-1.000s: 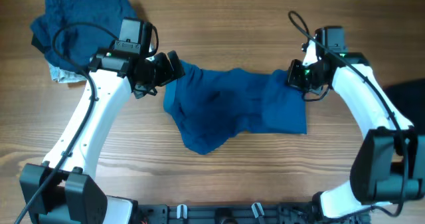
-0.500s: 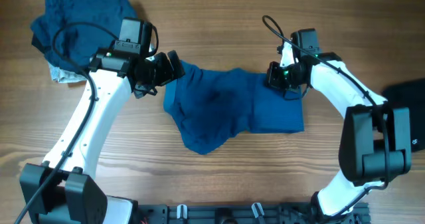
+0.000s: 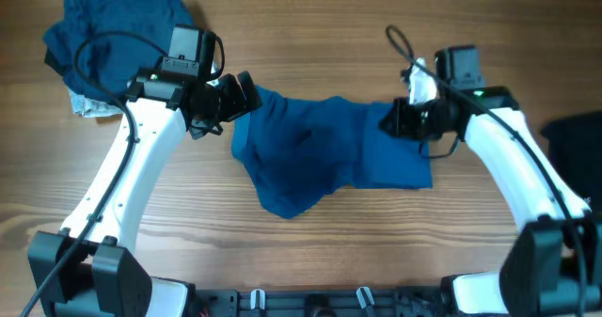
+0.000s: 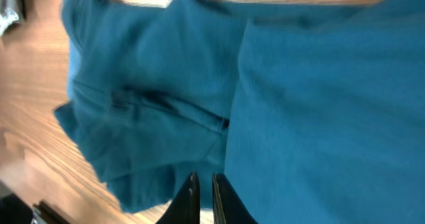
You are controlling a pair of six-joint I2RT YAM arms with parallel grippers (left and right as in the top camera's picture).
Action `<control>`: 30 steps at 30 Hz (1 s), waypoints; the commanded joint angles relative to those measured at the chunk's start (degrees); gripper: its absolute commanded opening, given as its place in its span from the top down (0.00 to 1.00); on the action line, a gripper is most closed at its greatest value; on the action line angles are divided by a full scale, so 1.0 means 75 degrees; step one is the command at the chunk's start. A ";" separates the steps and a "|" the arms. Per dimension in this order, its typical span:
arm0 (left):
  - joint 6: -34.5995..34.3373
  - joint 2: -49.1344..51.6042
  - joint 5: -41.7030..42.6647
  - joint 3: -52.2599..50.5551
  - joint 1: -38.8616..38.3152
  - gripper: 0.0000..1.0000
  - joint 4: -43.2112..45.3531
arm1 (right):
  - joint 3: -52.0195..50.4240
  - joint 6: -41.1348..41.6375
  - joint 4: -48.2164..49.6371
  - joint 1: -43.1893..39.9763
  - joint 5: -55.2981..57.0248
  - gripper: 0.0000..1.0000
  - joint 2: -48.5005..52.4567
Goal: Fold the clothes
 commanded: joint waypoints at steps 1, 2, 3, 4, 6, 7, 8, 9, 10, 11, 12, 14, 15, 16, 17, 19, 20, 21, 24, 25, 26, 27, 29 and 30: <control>0.0146 0.0032 -0.0047 0.0035 -0.0015 0.00 0.0017 | -0.0883 -0.0525 0.0740 -0.0012 -0.1472 0.91 0.0796; 0.0146 0.0032 -0.0047 0.0035 -0.0015 0.00 0.0017 | -0.1116 -0.0519 0.1005 -0.0012 -0.1798 0.91 0.1084; 0.0146 0.0032 -0.0044 0.0035 -0.0015 0.00 0.0017 | -0.1227 -0.0554 0.1116 -0.0012 -0.1947 0.91 0.1311; 0.0146 0.0032 -0.0044 0.0035 -0.0015 0.00 0.0009 | -0.1300 -0.0583 0.1186 -0.0012 -0.2022 0.91 0.1480; 0.0146 0.0032 -0.0047 0.0035 -0.0015 0.00 0.0006 | -0.1373 -0.0723 0.1326 -0.0012 -0.2151 0.91 0.1821; 0.0146 0.0032 -0.0047 0.0035 -0.0015 0.00 0.0003 | -0.1373 -0.0854 0.1384 -0.0015 -0.2157 0.93 0.1912; 0.0146 0.0032 -0.0047 0.0035 -0.0015 0.00 0.0000 | -0.1364 -0.0965 0.1428 -0.0015 -0.2159 0.93 0.1912; 0.0149 0.0032 -0.0047 0.0035 -0.0015 0.00 -0.0012 | -0.1317 -0.1122 0.1428 -0.0023 -0.2355 0.93 0.1830; 0.0149 0.0032 -0.0047 0.0035 -0.0015 0.00 -0.0026 | -0.1233 -0.1256 0.1364 -0.0052 -0.2643 0.92 0.1728; 0.0149 0.0032 -0.0047 0.0035 -0.0015 0.00 -0.0041 | -0.1139 -0.1329 0.1274 -0.0102 -0.2862 0.91 0.1620; 0.0149 0.0032 -0.0047 0.0035 -0.0015 0.00 -0.0050 | -0.1014 -0.1326 0.1151 -0.0187 -0.2978 0.91 0.1437; 0.0149 0.0032 -0.0047 0.0035 -0.0015 0.00 -0.0070 | -0.0755 -0.1311 0.1023 -0.0463 -0.3075 0.88 0.0927; 0.0149 0.0032 -0.0047 0.0035 -0.0015 0.00 -0.0067 | -0.0705 -0.1317 0.1072 -0.0565 -0.3066 0.84 0.0799; 0.0149 0.0032 -0.0047 0.0035 -0.0015 0.00 -0.0067 | -0.0682 -0.1314 0.1180 -0.0685 -0.3066 0.81 0.0714; 0.0149 0.0032 -0.0047 0.0035 -0.0015 0.00 -0.0067 | -0.0679 -0.1314 0.1332 -0.0801 -0.3063 0.79 0.0697; 0.0146 0.0032 -0.0047 0.0035 -0.0015 0.00 -0.0067 | -0.0679 -0.1335 0.1673 -0.1110 -0.3019 0.76 0.0825; 0.0149 0.0032 -0.0047 0.0035 -0.0015 0.00 -0.0067 | -0.0679 -0.1335 0.1807 -0.1177 -0.3028 0.76 0.0938; 0.0146 0.0032 -0.0047 0.0035 -0.0015 0.00 -0.0064 | -0.0679 -0.1352 0.1967 -0.1215 -0.3115 0.76 0.1072; 0.0146 0.0032 -0.0044 0.0035 -0.0015 0.00 -0.0070 | -0.0679 -0.1297 0.2684 -0.1212 -0.3585 0.77 0.1918; 0.0146 0.0032 -0.0044 0.0035 -0.0015 0.00 -0.0070 | -0.0679 -0.1294 0.2876 -0.1212 -0.3701 0.77 0.2226; 0.0146 0.0032 -0.0044 0.0035 -0.0015 0.00 -0.0076 | -0.0679 -0.1285 0.2999 -0.1212 -0.3739 0.77 0.2498; 0.0146 0.0032 -0.0044 0.0035 -0.0015 0.00 -0.0093 | -0.0679 -0.1291 0.3121 -0.1221 -0.3826 0.77 0.2734; 0.0149 0.0032 -0.0047 0.0035 -0.0015 0.00 -0.0143 | -0.0679 -0.1373 0.3608 -0.1218 -0.4447 0.80 0.3316; 0.0149 0.0032 -0.0047 0.0035 -0.0015 0.00 -0.0166 | -0.0679 -0.1370 0.3771 -0.1218 -0.4642 0.80 0.3383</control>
